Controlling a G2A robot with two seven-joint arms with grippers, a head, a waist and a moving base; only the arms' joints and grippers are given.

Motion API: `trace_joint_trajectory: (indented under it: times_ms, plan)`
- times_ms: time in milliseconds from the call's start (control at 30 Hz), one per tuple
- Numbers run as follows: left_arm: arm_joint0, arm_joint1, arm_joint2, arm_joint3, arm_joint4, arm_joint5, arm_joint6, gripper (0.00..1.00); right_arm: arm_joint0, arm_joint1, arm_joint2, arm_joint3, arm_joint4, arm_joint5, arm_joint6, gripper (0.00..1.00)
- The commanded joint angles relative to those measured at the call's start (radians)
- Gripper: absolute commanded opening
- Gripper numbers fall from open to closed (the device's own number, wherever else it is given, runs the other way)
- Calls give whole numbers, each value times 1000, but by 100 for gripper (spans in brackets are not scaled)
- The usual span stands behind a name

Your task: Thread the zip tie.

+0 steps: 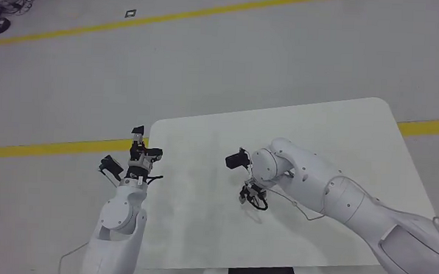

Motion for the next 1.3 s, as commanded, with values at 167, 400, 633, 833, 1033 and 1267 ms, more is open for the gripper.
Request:
trace_joint_trajectory:
  times_ms: [167, 400, 633, 833, 1033, 1267]
  plan:
    - [0, 0, 0, 0, 0, 0, 0, 100, 3, -6, -10, 11, -23, 0, -5, 25]
    - [0, 0, 0, 0, 0, 0, 0, 100, -1, -23, -29, 45, -63, 0, -20, 21]
    - [0, 0, 0, 0, 0, 0, 0, 100, -10, -43, -42, 75, -113, 0, -74, 21]
    - [0, 0, 0, 0, 0, 0, 0, 100, -18, -58, -42, 94, -149, 0, -84, 14]
    - [0, 0, 0, 0, 0, 0, 0, 100, -26, -73, -35, 114, -189, 0, -75, 13]
    - [0, 0, 0, 0, 0, 0, 0, 100, -38, -89, -22, 135, -225, 0, -63, 14]
